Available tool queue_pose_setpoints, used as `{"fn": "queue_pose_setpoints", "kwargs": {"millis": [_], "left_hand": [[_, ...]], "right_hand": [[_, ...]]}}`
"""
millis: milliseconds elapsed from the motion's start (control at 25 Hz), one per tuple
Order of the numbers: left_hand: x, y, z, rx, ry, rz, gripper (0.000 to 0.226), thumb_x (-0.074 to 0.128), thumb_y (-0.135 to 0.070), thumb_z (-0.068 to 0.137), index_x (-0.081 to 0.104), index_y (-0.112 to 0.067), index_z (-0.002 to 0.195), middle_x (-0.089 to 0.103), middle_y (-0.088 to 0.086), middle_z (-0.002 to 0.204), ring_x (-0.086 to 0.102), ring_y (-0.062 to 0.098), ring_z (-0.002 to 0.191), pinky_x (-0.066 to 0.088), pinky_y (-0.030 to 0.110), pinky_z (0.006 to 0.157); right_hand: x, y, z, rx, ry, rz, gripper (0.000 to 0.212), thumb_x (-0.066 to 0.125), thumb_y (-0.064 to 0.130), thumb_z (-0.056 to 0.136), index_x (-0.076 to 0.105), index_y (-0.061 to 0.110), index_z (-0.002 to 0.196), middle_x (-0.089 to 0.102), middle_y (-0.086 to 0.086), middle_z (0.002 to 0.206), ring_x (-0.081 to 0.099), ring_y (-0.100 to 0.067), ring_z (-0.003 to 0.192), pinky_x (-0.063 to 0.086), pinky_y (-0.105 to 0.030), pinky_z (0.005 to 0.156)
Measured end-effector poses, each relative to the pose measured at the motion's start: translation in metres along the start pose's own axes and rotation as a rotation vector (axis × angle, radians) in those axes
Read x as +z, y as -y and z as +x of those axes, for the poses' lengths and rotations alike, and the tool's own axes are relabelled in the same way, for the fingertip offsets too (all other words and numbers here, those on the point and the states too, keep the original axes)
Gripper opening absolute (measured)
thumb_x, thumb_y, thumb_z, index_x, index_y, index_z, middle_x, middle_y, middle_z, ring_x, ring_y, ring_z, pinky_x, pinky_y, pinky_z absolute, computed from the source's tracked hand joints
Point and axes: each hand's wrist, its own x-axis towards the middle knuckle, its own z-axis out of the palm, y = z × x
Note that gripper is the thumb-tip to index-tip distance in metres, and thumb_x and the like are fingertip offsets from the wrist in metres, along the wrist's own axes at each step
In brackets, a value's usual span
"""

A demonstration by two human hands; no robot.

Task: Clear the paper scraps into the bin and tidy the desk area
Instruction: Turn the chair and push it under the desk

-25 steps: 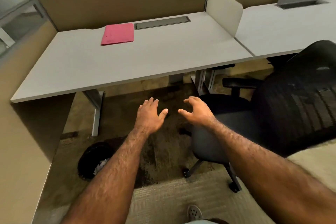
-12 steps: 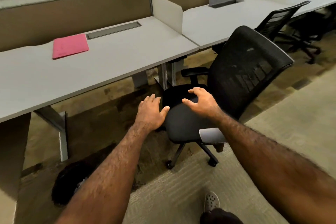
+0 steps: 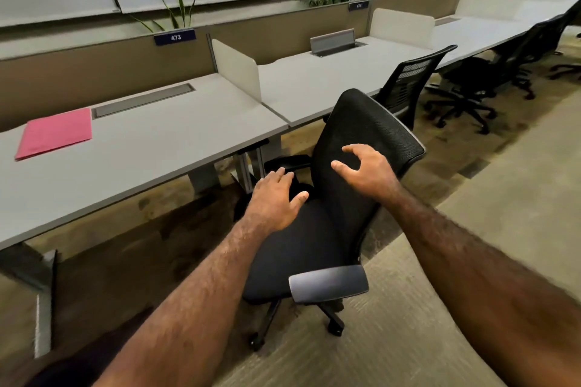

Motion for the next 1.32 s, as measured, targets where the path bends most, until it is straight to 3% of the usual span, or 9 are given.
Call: {"fn": "queue_pose_setpoints", "kwargs": {"millis": [320,480,560,680,760,960,1200,1320], "left_hand": [[0.031,-0.094,0.093,0.051,0.042,-0.003,0.068,0.043,-0.049,0.096,0.022,-0.015,0.151,0.017,0.008,0.161,0.013,0.026,0.148,0.011,0.043,0.121],[0.051,-0.139,0.126,0.145,0.093,0.033,0.072,0.045,-0.048,0.095,0.016,-0.014,0.152,0.013,0.010,0.161,0.012,0.029,0.148,0.014,0.045,0.121],[0.068,-0.168,0.136,0.200,0.157,0.049,0.075,0.048,-0.048,0.093,0.015,-0.015,0.152,0.015,0.012,0.161,0.017,0.030,0.147,0.020,0.045,0.119],[0.092,-0.200,0.148,0.203,0.216,0.031,0.077,0.052,-0.046,0.092,0.016,-0.012,0.151,0.021,0.014,0.159,0.027,0.029,0.144,0.029,0.045,0.115],[0.103,-0.210,0.154,0.211,0.214,0.021,0.076,0.053,-0.045,0.092,0.018,-0.012,0.150,0.024,0.014,0.158,0.032,0.030,0.141,0.032,0.045,0.112],[0.116,-0.212,0.143,0.223,0.207,-0.024,0.072,0.056,-0.042,0.091,0.024,-0.012,0.148,0.027,0.014,0.156,0.039,0.033,0.135,0.039,0.048,0.105],[0.122,-0.200,0.103,0.187,-0.066,-0.219,0.043,0.060,-0.054,0.082,0.046,-0.022,0.107,0.055,0.001,0.113,0.057,0.024,0.098,0.053,0.043,0.073],[0.113,-0.193,0.085,0.203,-0.191,-0.158,0.041,0.052,-0.068,0.078,0.036,-0.029,0.078,0.053,-0.009,0.084,0.056,0.017,0.075,0.042,0.031,0.054]], "right_hand": [[-0.072,-0.105,0.118,0.148,-0.039,-0.189,0.065,0.058,0.060,0.083,0.056,0.014,0.130,0.054,-0.009,0.137,0.046,-0.027,0.130,0.038,-0.041,0.110],[-0.082,-0.144,0.159,0.200,0.178,-0.213,0.061,0.036,0.057,0.096,0.050,0.015,0.138,0.040,-0.014,0.150,0.031,-0.026,0.143,0.027,-0.039,0.117],[-0.081,-0.154,0.165,0.214,0.262,-0.187,0.058,0.030,0.052,0.100,0.057,0.012,0.131,0.049,-0.018,0.143,0.040,-0.030,0.137,0.034,-0.039,0.112],[-0.082,-0.166,0.165,0.191,0.257,-0.225,0.033,0.054,0.028,0.095,0.065,0.011,0.121,0.065,-0.016,0.124,0.059,-0.030,0.117,0.045,-0.038,0.101],[-0.083,-0.175,0.160,0.200,0.305,-0.244,0.039,0.061,0.010,0.086,0.064,0.017,0.124,0.068,-0.015,0.119,0.064,-0.027,0.105,0.049,-0.041,0.098],[-0.084,-0.179,0.148,0.187,0.320,-0.271,0.040,0.064,0.014,0.087,0.063,0.023,0.126,0.070,-0.011,0.105,0.065,-0.025,0.094,0.051,-0.038,0.093],[-0.096,-0.161,0.104,0.318,0.423,0.014,0.030,0.068,0.008,0.087,0.069,0.018,0.115,0.066,-0.008,0.074,0.055,-0.012,0.047,0.051,-0.021,0.046],[-0.107,-0.137,0.074,0.363,0.566,0.061,0.025,0.064,0.009,0.090,0.071,0.024,0.108,0.072,-0.010,0.081,0.060,-0.010,0.047,0.048,-0.022,0.041]]}}
